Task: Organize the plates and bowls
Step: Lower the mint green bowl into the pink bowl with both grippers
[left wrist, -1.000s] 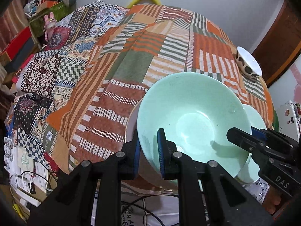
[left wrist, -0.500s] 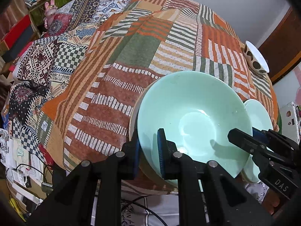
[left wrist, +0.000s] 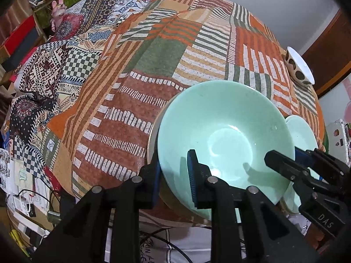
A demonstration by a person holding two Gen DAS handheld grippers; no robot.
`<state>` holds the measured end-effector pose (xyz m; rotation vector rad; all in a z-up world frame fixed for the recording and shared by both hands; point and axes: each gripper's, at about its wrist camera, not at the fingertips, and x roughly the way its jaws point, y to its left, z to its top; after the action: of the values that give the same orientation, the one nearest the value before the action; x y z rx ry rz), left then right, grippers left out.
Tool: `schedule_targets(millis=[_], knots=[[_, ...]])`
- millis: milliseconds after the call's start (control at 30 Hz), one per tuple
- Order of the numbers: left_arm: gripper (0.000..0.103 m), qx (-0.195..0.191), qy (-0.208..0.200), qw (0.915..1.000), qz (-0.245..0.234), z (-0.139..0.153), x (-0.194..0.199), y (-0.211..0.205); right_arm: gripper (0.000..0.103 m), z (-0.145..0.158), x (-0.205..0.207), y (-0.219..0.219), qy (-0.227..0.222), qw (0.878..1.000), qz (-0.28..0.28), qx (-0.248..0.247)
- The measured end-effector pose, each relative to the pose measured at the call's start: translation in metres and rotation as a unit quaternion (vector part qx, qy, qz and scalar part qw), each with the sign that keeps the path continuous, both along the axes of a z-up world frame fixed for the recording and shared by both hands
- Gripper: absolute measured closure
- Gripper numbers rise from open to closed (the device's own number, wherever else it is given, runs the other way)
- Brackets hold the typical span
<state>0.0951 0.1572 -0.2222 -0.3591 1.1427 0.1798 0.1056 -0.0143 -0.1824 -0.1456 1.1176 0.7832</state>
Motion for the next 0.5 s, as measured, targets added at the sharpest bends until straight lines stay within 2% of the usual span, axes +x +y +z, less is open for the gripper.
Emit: schedule_targets(millis=[67,133,233,300,333,500], knots=[[0.080,0.001,0.006,1.0000,-0.003,-0.001,0.000,-0.002,0.074,0.001,0.001,-0.001,-0.001,1.000,-0.001,0.001],[0.080,0.005,0.006,1.0000,-0.004,0.000,-0.002,-0.005,0.073,0.007,0.001,-0.006,-0.022,1.000,-0.010,-0.003],[0.079,0.025,0.004,0.9997,0.001,0.007,-0.003,-0.006,0.065,0.021,0.000,-0.015,-0.047,0.999,-0.013,0.010],[0.075,0.034,0.001,0.9994,0.011,0.013,-0.003,-0.004,0.058,0.032,0.002,-0.023,-0.059,0.998,-0.021,0.022],[0.070,0.035,-0.006,0.9992,0.015,0.017,-0.003,-0.003,0.058,0.037,0.003,-0.028,-0.064,0.997,-0.025,0.027],[0.062,0.059,-0.052,0.9968,0.010,0.051,-0.001,-0.010,0.058,0.052,0.012,-0.056,-0.075,0.995,-0.055,0.048]])
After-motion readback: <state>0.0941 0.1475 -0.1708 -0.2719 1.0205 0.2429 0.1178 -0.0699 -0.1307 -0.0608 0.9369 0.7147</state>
